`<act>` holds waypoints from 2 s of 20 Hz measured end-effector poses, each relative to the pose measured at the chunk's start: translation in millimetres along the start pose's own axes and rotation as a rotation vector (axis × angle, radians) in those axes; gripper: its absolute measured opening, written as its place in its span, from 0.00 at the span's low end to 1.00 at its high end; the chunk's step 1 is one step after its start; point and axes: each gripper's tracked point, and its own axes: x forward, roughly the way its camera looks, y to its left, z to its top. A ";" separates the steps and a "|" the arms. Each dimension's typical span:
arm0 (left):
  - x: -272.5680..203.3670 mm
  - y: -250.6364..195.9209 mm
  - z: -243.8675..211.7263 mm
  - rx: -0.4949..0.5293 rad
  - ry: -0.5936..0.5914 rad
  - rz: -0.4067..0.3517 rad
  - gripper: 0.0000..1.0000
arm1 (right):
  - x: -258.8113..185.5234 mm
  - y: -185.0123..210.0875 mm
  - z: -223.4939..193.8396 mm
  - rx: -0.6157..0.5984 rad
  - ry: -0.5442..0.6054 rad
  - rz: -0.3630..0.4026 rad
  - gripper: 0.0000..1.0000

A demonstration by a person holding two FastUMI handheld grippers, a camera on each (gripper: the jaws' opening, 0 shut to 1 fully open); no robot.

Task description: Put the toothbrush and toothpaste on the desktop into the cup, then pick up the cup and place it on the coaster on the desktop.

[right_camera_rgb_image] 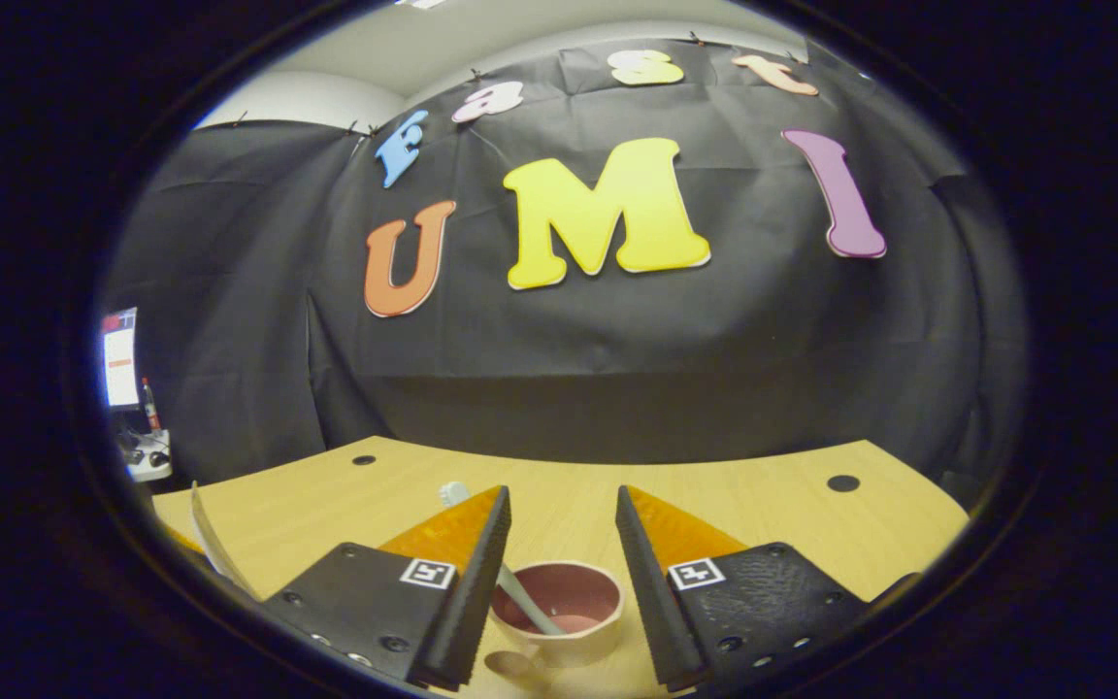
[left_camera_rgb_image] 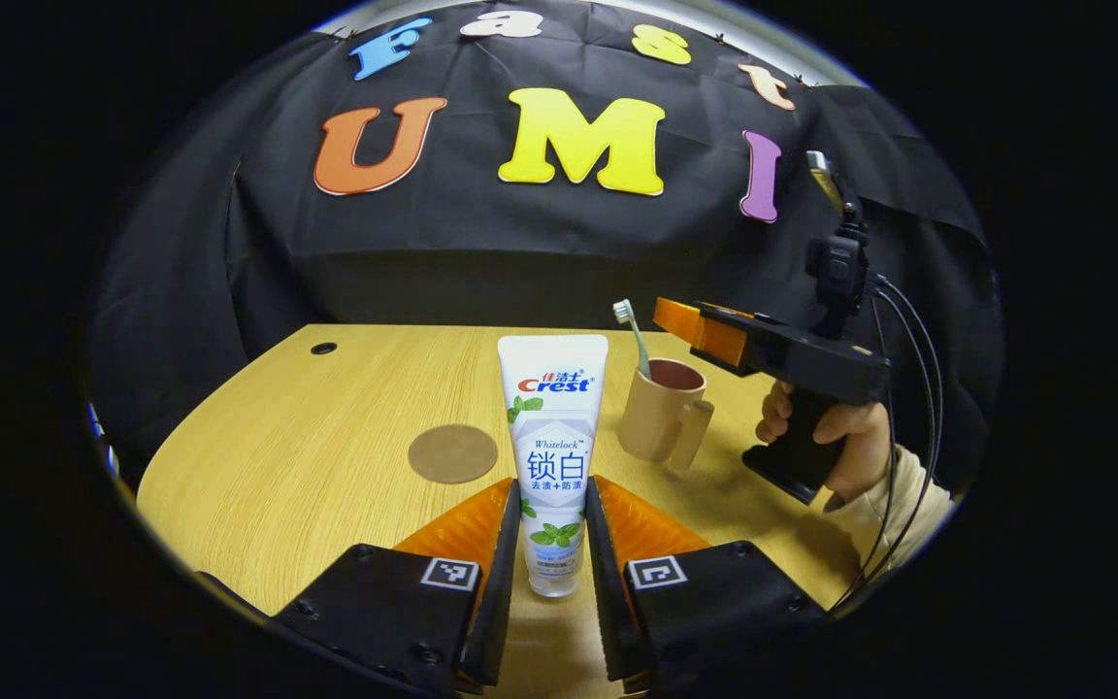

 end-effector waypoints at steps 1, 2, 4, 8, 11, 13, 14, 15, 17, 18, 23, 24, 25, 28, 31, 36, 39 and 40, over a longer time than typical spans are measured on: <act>6.1 -4.2 5.1 0.005 -0.012 -0.003 0.42 | -11.2 -1.3 5.0 0.002 -0.014 0.004 0.66; 13.7 -9.7 11.0 0.011 -0.022 -0.010 0.42 | -21.7 -3.9 9.3 0.008 -0.027 0.012 0.69; 27.5 -20.8 24.5 0.011 -0.053 -0.022 0.42 | -41.6 -11.7 9.4 0.017 -0.025 0.026 0.89; 56.1 -46.7 60.6 0.025 -0.134 -0.049 0.46 | -85.9 -49.7 -9.1 0.016 -0.001 -0.042 0.97; 74.8 -67.7 90.8 0.048 -0.208 -0.075 0.41 | -113.2 -84.3 -26.9 -0.038 -0.028 -0.135 0.97; 84.8 -83.0 105.7 0.060 -0.239 -0.090 0.41 | -120.8 -100.6 -38.4 -0.046 -0.020 -0.187 0.97; 91.1 -88.6 111.2 0.066 -0.245 -0.085 0.41 | -120.3 -102.5 -41.2 -0.019 -0.014 -0.189 0.97; 94.9 -93.1 117.4 0.074 -0.256 -0.080 0.41 | -119.0 -99.6 -43.3 0.011 -0.017 -0.173 0.96; 104.8 -105.6 125.9 0.083 -0.276 -0.092 0.41 | -114.5 -100.0 -55.6 0.050 0.030 -0.169 0.94; 110.3 -109.5 129.6 0.087 -0.287 -0.094 0.41 | -114.3 -102.4 -60.4 0.052 0.043 -0.175 0.97; 138.2 -115.6 127.2 0.110 -0.272 -0.075 0.46 | -118.7 -101.4 -52.9 0.154 0.032 -0.130 0.96; 141.9 -117.4 123.1 0.111 -0.262 -0.080 0.41 | -118.1 -105.2 -52.7 0.166 0.029 -0.135 0.97; 144.0 -118.8 121.1 0.108 -0.253 -0.086 0.41 | -118.5 -108.0 -51.8 0.182 0.028 -0.143 0.97; 148.2 -116.3 114.3 0.099 -0.230 -0.081 0.43 | -118.2 -110.7 -54.5 0.229 0.036 -0.139 0.96; 145.5 -109.1 117.9 0.089 -0.245 -0.067 0.46 | -115.7 -112.6 -58.1 0.254 0.053 -0.139 0.97; 133.8 -112.5 121.2 0.106 -0.261 -0.082 0.54 | -114.3 -115.1 -62.6 0.217 0.060 -0.161 0.97; 121.0 -110.7 116.4 0.107 -0.251 -0.084 0.63 | -112.4 -109.0 -66.9 0.203 0.074 -0.154 0.97; 116.1 -109.1 114.5 0.107 -0.247 -0.089 0.63 | -113.0 -110.6 -67.8 0.189 0.084 -0.167 0.97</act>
